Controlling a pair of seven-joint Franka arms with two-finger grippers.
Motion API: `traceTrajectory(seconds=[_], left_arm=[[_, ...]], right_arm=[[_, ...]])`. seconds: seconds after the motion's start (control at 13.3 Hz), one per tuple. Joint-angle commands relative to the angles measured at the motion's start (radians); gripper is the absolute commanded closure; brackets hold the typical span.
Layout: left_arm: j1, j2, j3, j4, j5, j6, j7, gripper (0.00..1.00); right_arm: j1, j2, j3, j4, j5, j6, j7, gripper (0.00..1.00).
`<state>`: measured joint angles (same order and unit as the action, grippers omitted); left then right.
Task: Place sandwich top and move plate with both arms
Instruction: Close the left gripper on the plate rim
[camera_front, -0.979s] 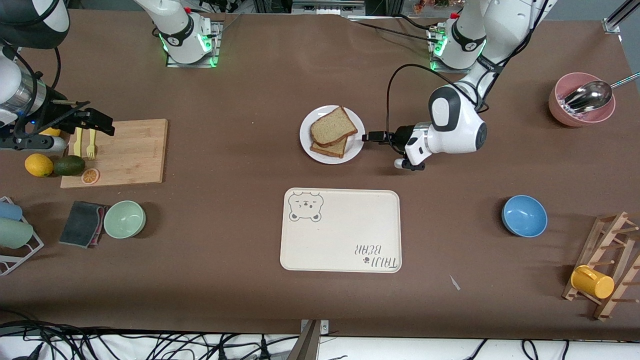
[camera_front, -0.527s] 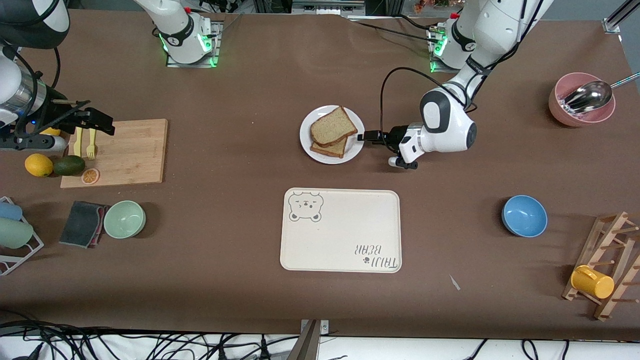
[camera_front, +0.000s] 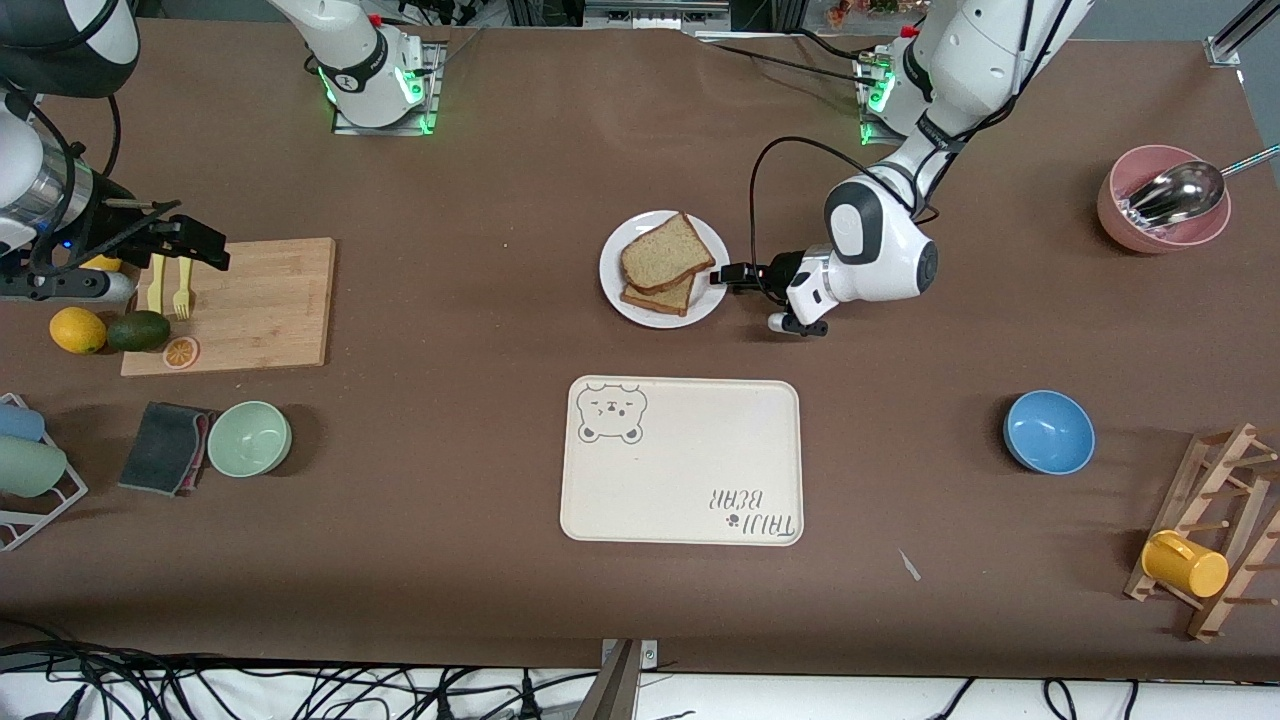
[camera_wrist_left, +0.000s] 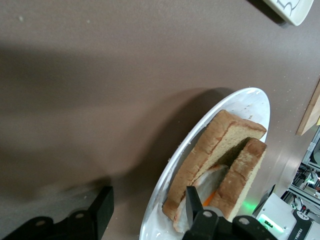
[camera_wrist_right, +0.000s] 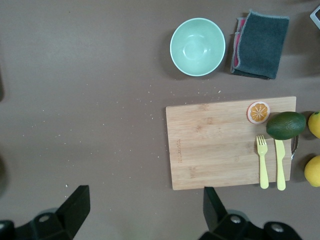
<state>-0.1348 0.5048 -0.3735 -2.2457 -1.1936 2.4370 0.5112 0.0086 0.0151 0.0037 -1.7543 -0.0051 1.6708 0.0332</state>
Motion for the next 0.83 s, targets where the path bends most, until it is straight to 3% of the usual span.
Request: traceTrajectory(seconds=[0.0,0.6,0.75], left_arm=[[-0.023,0.012,0.007,0.011,-0.058,0.016,0.036,0.34],[-0.038,0.02,0.007,0.011,-0.064,0.016,0.036,0.51],[-0.042,0.021,0.007,0.011,-0.067,0.016,0.036,0.51]], right_arm=[[-0.01,-0.018,0.009,0.015,0.004,-0.036,-0.016,0.0],[-0.007,-0.014,0.009,0.015,-0.024,-0.026,-0.015,0.0],[-0.003,-0.014,0.012,0.013,-0.027,-0.017,0.004,0.0]])
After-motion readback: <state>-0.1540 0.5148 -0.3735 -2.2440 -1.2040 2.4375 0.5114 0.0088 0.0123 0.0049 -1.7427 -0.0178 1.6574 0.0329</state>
